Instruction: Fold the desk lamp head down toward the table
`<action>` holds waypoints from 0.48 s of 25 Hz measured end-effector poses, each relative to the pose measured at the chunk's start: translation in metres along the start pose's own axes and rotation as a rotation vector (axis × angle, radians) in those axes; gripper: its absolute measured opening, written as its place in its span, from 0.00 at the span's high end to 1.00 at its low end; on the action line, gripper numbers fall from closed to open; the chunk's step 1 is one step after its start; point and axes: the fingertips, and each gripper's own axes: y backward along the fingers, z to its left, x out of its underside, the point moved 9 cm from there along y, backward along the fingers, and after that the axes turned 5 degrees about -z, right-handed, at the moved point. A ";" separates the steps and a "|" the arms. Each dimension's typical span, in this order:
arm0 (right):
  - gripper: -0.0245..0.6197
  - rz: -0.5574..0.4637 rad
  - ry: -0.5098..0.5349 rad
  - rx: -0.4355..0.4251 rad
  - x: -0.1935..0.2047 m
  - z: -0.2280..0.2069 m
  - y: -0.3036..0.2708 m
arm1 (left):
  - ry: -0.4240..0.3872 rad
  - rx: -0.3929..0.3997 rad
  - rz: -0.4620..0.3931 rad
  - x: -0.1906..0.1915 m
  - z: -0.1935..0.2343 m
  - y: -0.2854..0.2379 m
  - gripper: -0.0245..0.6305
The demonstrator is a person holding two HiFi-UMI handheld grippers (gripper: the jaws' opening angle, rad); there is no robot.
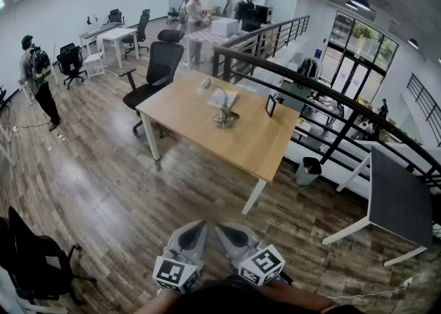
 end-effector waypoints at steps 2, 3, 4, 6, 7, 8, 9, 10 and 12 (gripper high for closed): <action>0.96 0.003 0.001 0.005 -0.001 0.002 -0.002 | 0.002 -0.001 0.001 0.000 0.003 0.001 0.96; 0.96 0.004 0.002 0.006 -0.002 0.002 -0.003 | 0.002 -0.001 0.001 0.000 0.004 0.001 0.96; 0.96 0.004 0.002 0.006 -0.002 0.003 -0.004 | 0.003 0.000 0.002 0.000 0.004 0.001 0.96; 0.96 0.008 -0.002 0.002 0.000 0.003 -0.005 | 0.005 0.000 0.004 -0.001 0.005 0.001 0.96; 0.96 0.011 -0.005 -0.002 0.001 0.003 -0.006 | 0.006 -0.002 0.004 -0.001 0.006 0.001 0.96; 0.96 0.014 -0.009 -0.008 0.001 0.002 -0.008 | 0.007 -0.004 0.004 0.000 0.008 0.001 0.96; 0.96 0.016 -0.013 -0.014 0.002 0.002 -0.009 | 0.008 -0.006 0.006 0.000 0.009 0.000 0.96; 0.96 0.017 -0.017 -0.019 0.002 0.002 -0.011 | 0.010 -0.009 0.008 -0.001 0.011 0.000 0.96; 0.96 0.013 -0.025 -0.027 0.001 0.000 -0.016 | 0.014 -0.015 0.008 -0.002 0.013 -0.001 0.96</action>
